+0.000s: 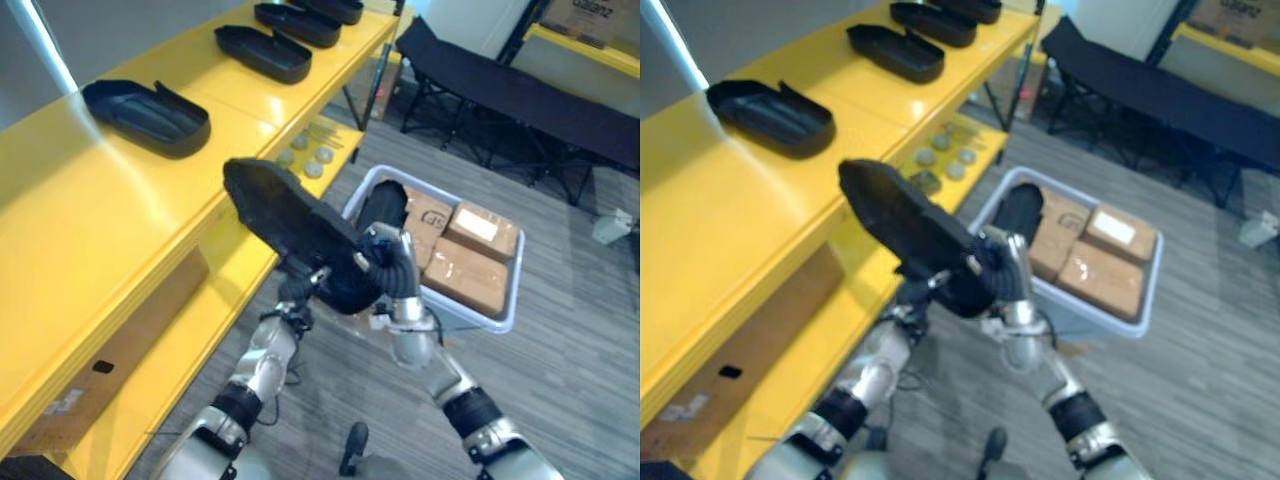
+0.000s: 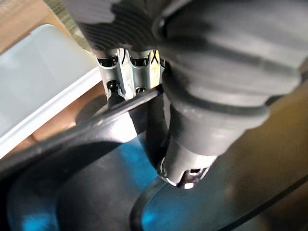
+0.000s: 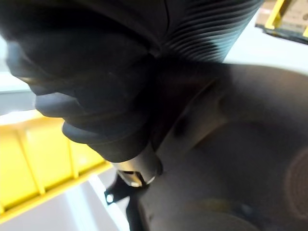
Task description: Walk over and take plastic housings, then place them on the shelf
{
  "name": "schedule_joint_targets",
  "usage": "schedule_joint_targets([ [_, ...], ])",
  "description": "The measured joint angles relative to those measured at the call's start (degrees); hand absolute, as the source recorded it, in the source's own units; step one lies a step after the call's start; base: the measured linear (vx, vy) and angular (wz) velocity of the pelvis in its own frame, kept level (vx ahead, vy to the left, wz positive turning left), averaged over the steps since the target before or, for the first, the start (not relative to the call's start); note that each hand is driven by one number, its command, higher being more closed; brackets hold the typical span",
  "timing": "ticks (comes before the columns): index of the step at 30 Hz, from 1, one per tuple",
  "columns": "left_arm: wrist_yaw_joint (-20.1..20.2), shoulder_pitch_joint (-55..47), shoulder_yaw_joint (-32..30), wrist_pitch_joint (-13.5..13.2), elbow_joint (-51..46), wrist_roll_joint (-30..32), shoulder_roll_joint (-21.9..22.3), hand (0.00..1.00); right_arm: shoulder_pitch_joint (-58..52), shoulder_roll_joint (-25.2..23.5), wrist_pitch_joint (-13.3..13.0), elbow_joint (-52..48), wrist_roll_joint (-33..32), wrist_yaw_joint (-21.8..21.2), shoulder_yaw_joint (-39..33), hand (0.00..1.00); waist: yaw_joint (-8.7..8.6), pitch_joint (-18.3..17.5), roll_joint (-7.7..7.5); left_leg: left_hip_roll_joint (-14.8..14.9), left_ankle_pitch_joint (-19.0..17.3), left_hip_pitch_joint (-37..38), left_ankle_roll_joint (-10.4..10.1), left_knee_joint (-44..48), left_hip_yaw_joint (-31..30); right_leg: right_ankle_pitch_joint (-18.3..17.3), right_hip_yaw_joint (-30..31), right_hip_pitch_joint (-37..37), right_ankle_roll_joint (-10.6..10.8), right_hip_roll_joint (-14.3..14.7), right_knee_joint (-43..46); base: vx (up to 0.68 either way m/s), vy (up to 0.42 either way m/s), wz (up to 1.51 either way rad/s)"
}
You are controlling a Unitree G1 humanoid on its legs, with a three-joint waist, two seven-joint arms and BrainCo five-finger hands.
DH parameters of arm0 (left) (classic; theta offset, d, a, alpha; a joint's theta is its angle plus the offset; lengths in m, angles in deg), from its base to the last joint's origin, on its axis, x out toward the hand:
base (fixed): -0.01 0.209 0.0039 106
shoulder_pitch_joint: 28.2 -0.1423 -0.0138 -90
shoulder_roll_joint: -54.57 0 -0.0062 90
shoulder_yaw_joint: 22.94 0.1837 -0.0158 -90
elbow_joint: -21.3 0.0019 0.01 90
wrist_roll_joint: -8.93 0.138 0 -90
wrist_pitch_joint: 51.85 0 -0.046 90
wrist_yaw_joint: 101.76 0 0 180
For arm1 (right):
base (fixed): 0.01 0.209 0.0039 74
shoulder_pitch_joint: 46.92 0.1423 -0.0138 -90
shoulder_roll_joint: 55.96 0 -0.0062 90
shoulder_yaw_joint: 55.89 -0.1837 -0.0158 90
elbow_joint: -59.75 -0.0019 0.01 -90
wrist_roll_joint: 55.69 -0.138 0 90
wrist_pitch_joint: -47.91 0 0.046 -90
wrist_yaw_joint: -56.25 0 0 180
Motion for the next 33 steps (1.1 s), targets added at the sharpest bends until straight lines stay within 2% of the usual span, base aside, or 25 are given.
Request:
schedule_joint_targets([
  [2, -1.39, -1.09, -1.21, -0.73, -2.09, 2.34, 0.0, 1.0, -0.8, 0.08, 0.1, -0.03, -1.63, -0.52, 0.53, 0.0, 0.01, 0.0, 0.0, -0.05, -0.04, 0.5, 0.05, -0.22, 0.09, -0.11, -0.03, 0.41, 0.08, -0.08, 0.0, 0.02, 0.007, 0.0],
  [6, -7.43, -1.82, -5.11, -1.02, -9.15, 12.08, -0.01, 1.0, -2.67, -0.13, 0.16, -0.71, -8.31, -2.93, 2.62, 0.0, 0.25, -0.01, 0.02, -0.4, -0.07, 0.63, 0.1, -0.14, 0.13, -0.13, -0.08, 0.61, 0.13, -0.41, -0.01, 0.0, 0.0, 0.0],
  [9, -12.32, -3.47, -8.97, -2.17, -22.74, 26.21, -0.02, 1.0, -6.2, -0.37, 0.19, -4.58, -15.62, -9.37, 3.78, 0.0, 0.47, -0.21, 0.44, -0.43, -0.09, 1.18, 0.08, -0.04, 0.27, -0.13, -0.09, 1.04, 0.12, -0.36, 0.0, 0.0, 0.006, -0.02],
  [11, -13.87, -3.6, -10.82, -2.77, -29.73, 32.83, 0.09, 1.0, -6.63, -0.15, 0.25, -6.13, -21.04, -15.78, 3.46, 0.0, 0.3, -0.55, 1.25, -0.52, -0.27, 2.0, 0.14, 0.01, 0.41, -0.2, -0.09, 1.82, 0.02, -0.41, 0.0, -0.01, 0.013, -0.04],
  [12, -14.22, -3.62, -11.39, -3.02, -31.09, 33.98, 0.15, 1.0, -6.64, -0.13, 0.24, -6.87, -23.0, -17.88, 3.16, 0.0, 0.24, -0.7, 1.52, -0.55, -0.32, 2.19, 0.17, 0.01, 0.46, -0.27, -0.09, 1.97, -0.02, -0.42, -0.01, -0.03, 0.011, -0.06],
  [13, -14.86, -3.8, -12.86, -3.2, -32.93, 37.02, 0.24, 1.0, -6.64, -0.13, 0.21, -9.11, -27.07, -21.93, 2.29, 0.0, 0.11, -1.14, 2.19, -0.6, -0.37, 2.43, 0.18, 0.01, 0.55, -0.67, -0.14, 2.12, -0.2, -0.38, -0.03, -0.04, 0.004, -0.05],
  [15, -16.26, -5.84, -16.11, -3.07, -33.87, 43.52, 0.11, 1.0, -6.47, 0.05, 0.12, -15.35, -32.86, -28.04, -0.19, 0.0, -0.2, -2.61, 3.91, -0.65, -0.37, 2.44, 0.18, -0.04, 0.8, -1.07, -0.29, 1.73, -0.4, -0.08, -0.04, -0.04, 0.002, -0.07],
  [18, -19.22, -10.17, -18.58, -1.54, -33.72, 52.52, -0.3, 1.0, -6.27, 0.48, -1.11, -22.3, -41.49, -32.86, -5.13, 0.0, -0.46, -3.48, 5.35, -0.15, -0.34, 2.46, 0.13, -0.18, 1.0, -1.26, -0.27, 1.41, -0.42, 0.4, -0.18, 0.0, -0.012, -0.05],
  [20, -20.56, -12.31, -20.02, -0.8, -33.59, 57.62, -0.4, 1.0, -6.27, 0.75, -2.17, -25.53, -46.93, -35.36, -9.35, 0.0, -0.58, -3.56, 5.46, 0.17, -0.33, 2.5, 0.08, -0.24, 1.24, -1.31, -0.21, 1.25, -0.51, 0.73, -0.5, 0.0, -0.009, -0.09],
  [21, -21.91, -13.82, -21.28, -0.28, -33.07, 60.94, -0.46, 1.0, -6.35, 0.87, -2.99, -28.37, -53.22, -38.48, -13.83, 0.0, -0.62, -3.76, 5.27, 0.47, -0.35, 2.51, 0.02, -0.38, 1.86, -1.27, -0.05, 0.83, -0.59, 0.98, -0.53, 0.01, -0.005, -0.17],
  [23, -23.05, -15.42, -22.93, 0.27, -31.83, 64.95, -0.48, 1.0, -7.6, 0.89, -3.36, -31.26, -58.73, -41.79, -18.8, 0.0, -0.92, -4.69, 5.05, 0.68, -0.37, 2.52, -0.02, -0.63, 2.38, -0.93, 0.08, 0.55, -0.37, 1.14, -0.41, 0.06, 0.008, -0.15],
  [24, -24.34, -16.88, -23.71, 0.99, -31.4, 67.36, -0.42, 1.0, -9.84, 0.86, -3.25, -33.23, -63.61, -44.95, -22.51, 0.0, -1.37, -5.64, 4.95, 0.73, -0.41, 2.64, -0.07, -0.86, 2.58, -0.65, 0.16, 0.54, -0.21, 1.2, -0.05, 0.09, 0.018, -0.07],
  [27, -26.01, -18.47, -24.91, 1.64, -31.39, 69.29, -0.42, 1.0, -12.99, 0.52, -2.67, -34.03, -67.93, -47.24, -25.2, 0.0, -1.9, -6.33, 5.0, 0.73, -0.42, 3.51, -0.07, -1.49, 3.5, -0.61, 0.67, 0.61, -0.16, 1.19, -0.05, 0.04, 0.018, -0.12],
  [28, -27.25, -19.35, -25.46, 1.79, -31.38, 69.7, -0.34, 1.0, -15.2, -0.3, -1.06, -33.95, -69.71, -47.44, -25.66, 0.0, -2.24, -6.86, 5.09, 0.68, -0.44, 3.63, -0.05, -1.72, 3.82, -0.59, 1.06, 0.42, -0.12, 1.15, -0.06, 0.01, 0.024, -0.12],
  [30, -28.76, -20.04, -26.14, 1.79, -31.35, 69.91, -0.16, 1.0, -19.5, -2.83, 0.59, -32.52, -69.9, -47.16, -26.7, 0.0, -2.65, -6.92, 5.13, 0.66, -0.48, 3.62, 0.0, -1.74, 3.92, -0.59, 1.18, 0.31, -0.11, 1.12, -0.09, -0.01, 0.019, -0.07],
  [33, -30.9, -22.29, -27.14, 1.6, -31.35, 70.0, -0.13, 1.0, -25.41, -6.09, 3.65, -21.99, -69.44, -45.59, -27.02, 0.0, -3.02, -7.09, 5.4, 0.67, -0.49, 3.46, 0.02, -1.81, 4.85, -0.68, 1.9, -0.47, -0.12, 1.13, -0.58, -0.05, 0.012, -0.12],
])
